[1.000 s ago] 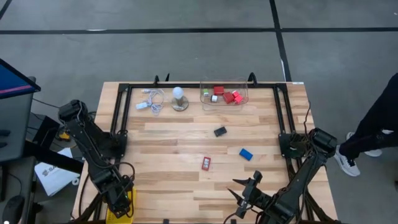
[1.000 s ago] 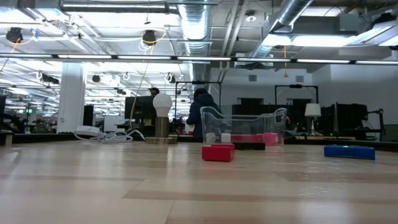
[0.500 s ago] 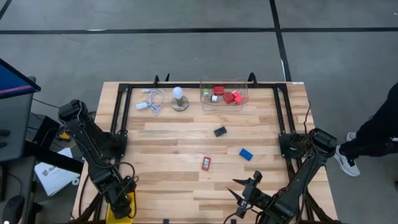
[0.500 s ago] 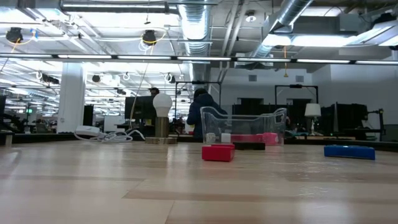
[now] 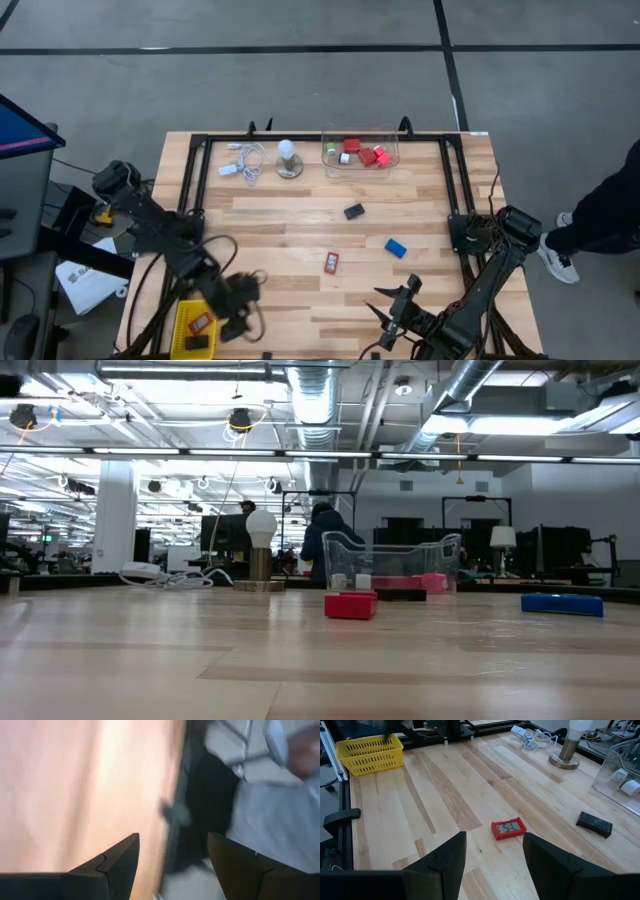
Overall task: Pick & Place Office items
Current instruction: Put the red digital clock into the yellow basket
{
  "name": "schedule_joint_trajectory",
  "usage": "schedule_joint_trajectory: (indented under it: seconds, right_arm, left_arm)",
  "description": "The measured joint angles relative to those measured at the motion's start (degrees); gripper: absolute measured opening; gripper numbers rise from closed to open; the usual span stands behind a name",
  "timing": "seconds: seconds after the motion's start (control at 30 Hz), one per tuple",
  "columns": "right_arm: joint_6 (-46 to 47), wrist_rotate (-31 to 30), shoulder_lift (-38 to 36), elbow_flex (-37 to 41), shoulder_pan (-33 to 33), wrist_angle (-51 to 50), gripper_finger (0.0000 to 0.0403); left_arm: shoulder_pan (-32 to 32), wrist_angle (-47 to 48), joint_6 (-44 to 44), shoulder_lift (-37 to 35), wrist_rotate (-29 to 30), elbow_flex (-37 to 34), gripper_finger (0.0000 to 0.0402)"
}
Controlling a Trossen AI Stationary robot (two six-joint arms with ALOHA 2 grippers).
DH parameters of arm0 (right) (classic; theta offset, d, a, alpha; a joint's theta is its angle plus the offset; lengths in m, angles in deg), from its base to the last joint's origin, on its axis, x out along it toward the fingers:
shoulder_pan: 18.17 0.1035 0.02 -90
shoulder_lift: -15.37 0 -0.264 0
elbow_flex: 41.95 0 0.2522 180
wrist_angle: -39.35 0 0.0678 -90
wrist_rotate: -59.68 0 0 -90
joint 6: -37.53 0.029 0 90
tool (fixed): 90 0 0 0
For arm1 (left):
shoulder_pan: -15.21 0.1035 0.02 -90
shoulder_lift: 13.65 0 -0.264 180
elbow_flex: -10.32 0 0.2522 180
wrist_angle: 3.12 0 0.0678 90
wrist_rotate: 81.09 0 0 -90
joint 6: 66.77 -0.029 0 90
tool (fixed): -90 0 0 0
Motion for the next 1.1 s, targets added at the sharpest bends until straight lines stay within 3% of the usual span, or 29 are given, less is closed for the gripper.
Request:
schedule_joint_trajectory:
  seconds: [0.37,0.47,0.53,0.7,0.97,1.1]
  right_arm:
    - [-0.1,0.0,0.0,0.0,0.0,-0.2,0.0189]
    - [-0.1,0.0,0.0,0.0,0.0,-0.2,0.0189]
    - [0.0,0.0,0.0,0.0,0.0,-0.2,0.0189]
    - [0.0,0.0,0.0,0.0,0.1,-0.3,0.0189]
    - [0.0,0.0,0.0,0.0,0.2,-0.9,0.0189]
    - [0.0,0.0,0.0,0.0,0.1,-0.9,0.0189]
  left_arm:
    - [16.1,-10.5,-28.5,9.5,9.7,0.0,0.0232]
    - [20.5,-10.6,-26.9,13.8,18.5,0.0,0.0232]
    - [23.4,-12.7,-25.1,16.8,20.6,0.0,0.0232]
    - [26.0,-23.9,-24.8,23.1,18.5,0.0,0.0232]
    - [25.9,-34.6,-25.1,26.0,18.5,0.1,0.0232]
    - [25.7,-34.3,-25.7,27.6,19.0,0.4,0.0232]
